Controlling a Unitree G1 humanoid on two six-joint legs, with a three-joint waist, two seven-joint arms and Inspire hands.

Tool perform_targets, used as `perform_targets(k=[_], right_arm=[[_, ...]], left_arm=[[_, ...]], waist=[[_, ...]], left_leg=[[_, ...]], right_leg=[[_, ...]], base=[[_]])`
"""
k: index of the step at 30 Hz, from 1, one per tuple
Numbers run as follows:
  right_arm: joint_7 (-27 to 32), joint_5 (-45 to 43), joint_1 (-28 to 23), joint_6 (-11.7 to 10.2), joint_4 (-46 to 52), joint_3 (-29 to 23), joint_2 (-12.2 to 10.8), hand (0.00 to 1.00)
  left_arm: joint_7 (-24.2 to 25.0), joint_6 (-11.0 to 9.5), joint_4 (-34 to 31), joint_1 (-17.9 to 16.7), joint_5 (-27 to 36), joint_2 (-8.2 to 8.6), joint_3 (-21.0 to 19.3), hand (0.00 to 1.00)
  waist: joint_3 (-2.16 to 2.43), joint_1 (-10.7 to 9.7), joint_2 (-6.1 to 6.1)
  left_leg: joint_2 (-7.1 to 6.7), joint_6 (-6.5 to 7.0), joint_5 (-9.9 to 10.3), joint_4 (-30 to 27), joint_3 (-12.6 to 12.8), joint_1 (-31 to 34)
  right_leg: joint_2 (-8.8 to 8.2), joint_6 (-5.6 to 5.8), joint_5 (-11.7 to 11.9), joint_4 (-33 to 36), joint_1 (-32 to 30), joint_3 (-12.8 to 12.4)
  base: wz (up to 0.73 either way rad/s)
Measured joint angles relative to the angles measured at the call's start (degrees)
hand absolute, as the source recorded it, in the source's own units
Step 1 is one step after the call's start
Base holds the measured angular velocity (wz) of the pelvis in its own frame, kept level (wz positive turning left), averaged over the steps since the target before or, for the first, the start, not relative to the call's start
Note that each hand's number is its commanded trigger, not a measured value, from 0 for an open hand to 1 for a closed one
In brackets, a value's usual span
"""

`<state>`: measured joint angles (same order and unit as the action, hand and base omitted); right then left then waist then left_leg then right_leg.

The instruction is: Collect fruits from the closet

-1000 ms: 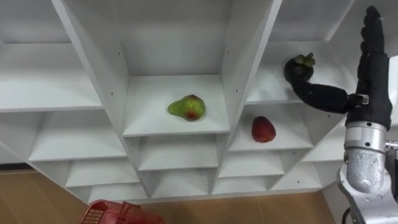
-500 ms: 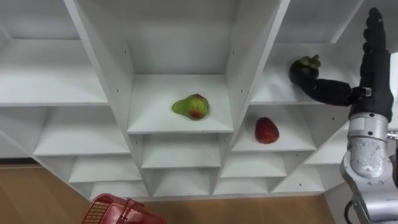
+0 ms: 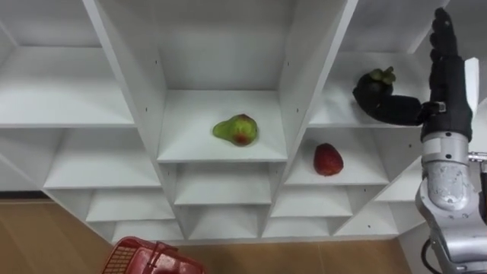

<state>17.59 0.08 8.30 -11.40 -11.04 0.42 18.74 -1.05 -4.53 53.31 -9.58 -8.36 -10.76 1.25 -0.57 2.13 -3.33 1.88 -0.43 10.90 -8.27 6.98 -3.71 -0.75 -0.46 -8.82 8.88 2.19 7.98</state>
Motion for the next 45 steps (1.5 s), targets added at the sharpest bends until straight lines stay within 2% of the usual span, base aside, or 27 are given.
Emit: perform_targets(k=[8,18,22,27,32,35,45], right_arm=[[-2.2,0.1,0.5,2.7,-0.4,0.5,0.0,0.0],[-3.4,1.7,1.7,3.9,-4.4,0.5,0.5,0.0],[-4.2,2.3,1.9,4.1,-4.9,0.5,1.1,0.0],[-6.4,4.0,4.3,5.2,-13.0,0.1,1.2,0.0],[-7.3,4.1,5.0,5.0,-15.6,0.0,1.2,0.0],[-8.5,4.1,5.3,5.1,-17.6,-0.1,1.5,0.0],[-12.7,3.9,6.5,4.4,-22.4,-1.8,1.5,0.02]], left_arm=[[0.0,0.5,0.0,-0.2,1.5,0.11,0.1,1.0],[0.8,0.6,-0.1,-0.3,1.4,0.1,-0.2,1.0],[1.8,2.0,-0.3,-0.3,1.5,0.06,-1.2,1.0],[1.9,3.3,-0.4,-0.3,1.4,-0.02,-1.2,1.0],[2.1,4.1,-0.4,-0.4,1.4,-0.02,-1.2,1.0],[2.5,4.6,-0.4,-0.7,1.4,-0.05,-1.7,1.0],[2.1,5.5,-0.4,-1.2,1.5,-0.11,-3.4,1.0]], waist=[[-0.02,0.4,-0.07],[-0.1,1.4,-0.82],[-0.06,1.4,-0.88],[0.0,1.2,-0.99],[0.18,1.0,-1.09],[0.76,1.2,-1.15],[0.78,1.3,-1.02]], left_leg=[[0.0,0.0,0.0,0.0,-0.1,0.0],[-0.01,0.0,0.0,0.0,-0.2,0.1],[-0.01,0.0,0.0,-0.1,-0.5,0.1],[-0.02,0.0,0.0,-0.4,-0.7,-0.5],[-0.06,0.0,0.0,-0.6,-1.3,-0.7],[-0.1,-0.01,0.0,-0.7,-1.8,-0.7],[-0.12,-0.02,0.0,-1.3,-2.4,-1.2]], right_leg=[[-0.01,0.0,0.0,0.0,0.0,0.1],[-0.04,0.0,0.0,0.0,-0.1,0.2],[-0.04,0.0,0.0,0.0,0.0,0.3],[-0.08,0.0,0.0,-0.1,0.9,0.6],[-0.22,-0.01,0.0,-0.1,1.7,1.6],[-0.23,-0.01,0.0,-0.1,2.0,2.0],[-0.32,-0.06,0.0,0.0,3.1,2.9]], base=[[0.0],[0.0],[0.0],[0.01],[0.09],[0.09],[0.03]])
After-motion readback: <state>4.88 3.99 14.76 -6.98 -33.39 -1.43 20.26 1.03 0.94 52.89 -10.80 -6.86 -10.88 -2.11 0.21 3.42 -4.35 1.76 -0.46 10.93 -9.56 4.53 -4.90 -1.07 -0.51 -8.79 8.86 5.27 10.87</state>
